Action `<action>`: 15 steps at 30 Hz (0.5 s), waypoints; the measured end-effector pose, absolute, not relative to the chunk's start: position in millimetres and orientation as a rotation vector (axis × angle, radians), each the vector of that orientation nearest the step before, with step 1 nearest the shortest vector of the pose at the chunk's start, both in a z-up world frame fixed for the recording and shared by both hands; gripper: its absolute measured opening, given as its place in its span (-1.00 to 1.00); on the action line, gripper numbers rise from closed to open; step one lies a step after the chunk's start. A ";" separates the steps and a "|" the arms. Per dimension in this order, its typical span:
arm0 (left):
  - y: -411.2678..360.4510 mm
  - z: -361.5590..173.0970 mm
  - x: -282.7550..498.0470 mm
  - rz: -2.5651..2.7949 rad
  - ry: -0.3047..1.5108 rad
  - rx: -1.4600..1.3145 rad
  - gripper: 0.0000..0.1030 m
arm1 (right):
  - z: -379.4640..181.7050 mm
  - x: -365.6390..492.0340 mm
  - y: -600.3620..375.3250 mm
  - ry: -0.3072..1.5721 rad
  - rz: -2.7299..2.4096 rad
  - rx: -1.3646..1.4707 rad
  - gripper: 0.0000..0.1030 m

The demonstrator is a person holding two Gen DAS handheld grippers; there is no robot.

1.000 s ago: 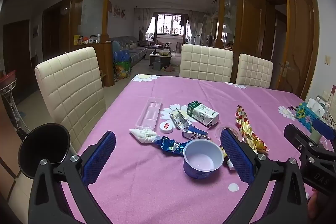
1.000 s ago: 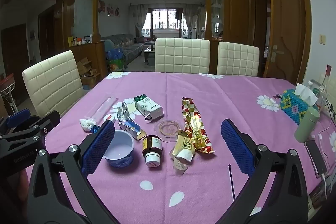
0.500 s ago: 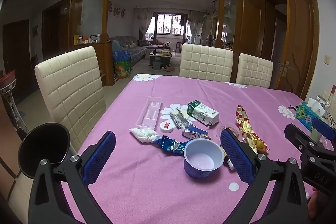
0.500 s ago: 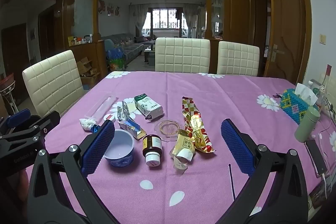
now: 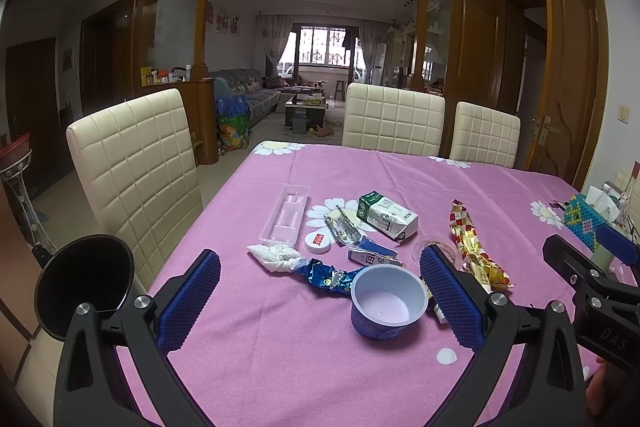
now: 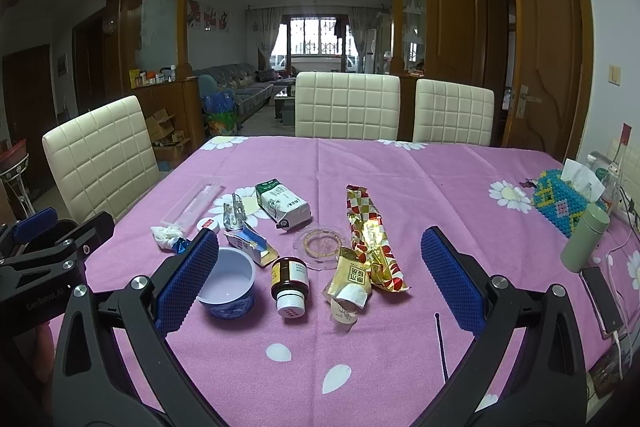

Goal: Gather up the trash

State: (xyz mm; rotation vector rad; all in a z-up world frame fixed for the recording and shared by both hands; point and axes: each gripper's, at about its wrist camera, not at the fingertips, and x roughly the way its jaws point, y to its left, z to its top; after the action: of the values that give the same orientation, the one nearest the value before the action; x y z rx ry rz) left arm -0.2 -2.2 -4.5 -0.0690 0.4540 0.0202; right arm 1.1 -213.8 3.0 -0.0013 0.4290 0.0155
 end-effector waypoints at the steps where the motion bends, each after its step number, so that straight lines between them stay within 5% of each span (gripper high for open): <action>1: -3.2 -5.3 -0.1 0.019 0.453 -0.067 0.89 | 3.3 1.4 -213.1 0.429 0.015 -0.001 0.94; 15: -1.7 -1.4 1.4 0.014 0.458 -0.064 0.89 | 3.0 2.0 -212.4 0.427 0.015 -0.003 0.94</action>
State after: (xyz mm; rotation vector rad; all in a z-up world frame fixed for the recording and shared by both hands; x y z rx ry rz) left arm 1.4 -1.7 -1.4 -0.0643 0.4579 0.0137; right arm 2.0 -212.4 3.0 -0.0027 0.4267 0.0151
